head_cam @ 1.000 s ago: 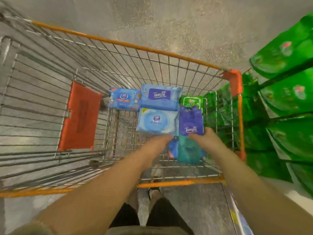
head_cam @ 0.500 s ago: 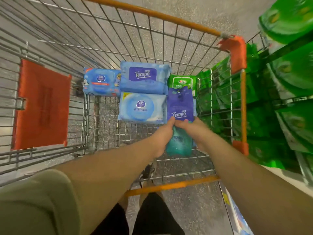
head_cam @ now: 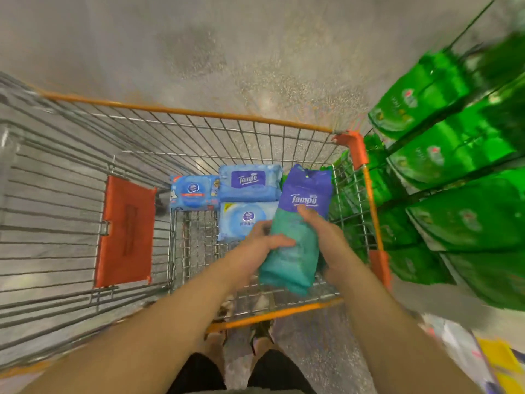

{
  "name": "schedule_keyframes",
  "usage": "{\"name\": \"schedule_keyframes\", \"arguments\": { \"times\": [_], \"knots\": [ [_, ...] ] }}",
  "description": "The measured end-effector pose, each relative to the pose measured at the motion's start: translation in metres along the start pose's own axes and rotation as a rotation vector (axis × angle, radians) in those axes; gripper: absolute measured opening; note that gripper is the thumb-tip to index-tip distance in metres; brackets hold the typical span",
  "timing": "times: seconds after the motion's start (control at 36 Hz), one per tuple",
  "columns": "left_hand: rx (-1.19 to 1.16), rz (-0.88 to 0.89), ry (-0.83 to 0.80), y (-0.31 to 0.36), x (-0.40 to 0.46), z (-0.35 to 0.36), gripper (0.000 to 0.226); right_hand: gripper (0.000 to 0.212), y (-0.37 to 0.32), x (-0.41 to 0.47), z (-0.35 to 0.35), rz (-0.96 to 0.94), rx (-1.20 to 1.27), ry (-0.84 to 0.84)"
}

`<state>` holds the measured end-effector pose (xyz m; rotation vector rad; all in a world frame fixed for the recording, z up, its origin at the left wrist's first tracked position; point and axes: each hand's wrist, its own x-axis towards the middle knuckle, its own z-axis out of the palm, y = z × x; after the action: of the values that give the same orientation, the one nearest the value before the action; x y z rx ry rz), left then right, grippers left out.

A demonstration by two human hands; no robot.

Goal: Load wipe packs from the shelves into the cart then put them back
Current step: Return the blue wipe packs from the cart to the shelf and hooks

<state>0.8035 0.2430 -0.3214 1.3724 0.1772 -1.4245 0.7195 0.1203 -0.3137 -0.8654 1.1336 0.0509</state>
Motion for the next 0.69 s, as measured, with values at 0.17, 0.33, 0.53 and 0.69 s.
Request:
{"name": "schedule_keyframes", "arguments": {
  "times": [0.17, 0.33, 0.53, 0.69],
  "knots": [
    [-0.098, 0.149, -0.123, 0.035, -0.072, 0.014, 0.069, 0.084, -0.017, -0.067, 0.016, -0.125, 0.075, -0.098],
    [-0.129, 0.179, -0.238, 0.067, -0.135, 0.045, 0.053, 0.089, -0.034, -0.14, 0.028, -0.245, 0.259, -0.103],
    [-0.027, 0.168, -0.446, 0.077, -0.189, 0.093, 0.065, 0.083, -0.045, -0.226, 0.011, -0.469, 0.425, -0.046],
    [0.097, 0.199, -0.596, 0.065, -0.22, 0.143, 0.063, 0.093, -0.042, -0.286, -0.018, -0.561, 0.507, 0.207]
  ]
}}
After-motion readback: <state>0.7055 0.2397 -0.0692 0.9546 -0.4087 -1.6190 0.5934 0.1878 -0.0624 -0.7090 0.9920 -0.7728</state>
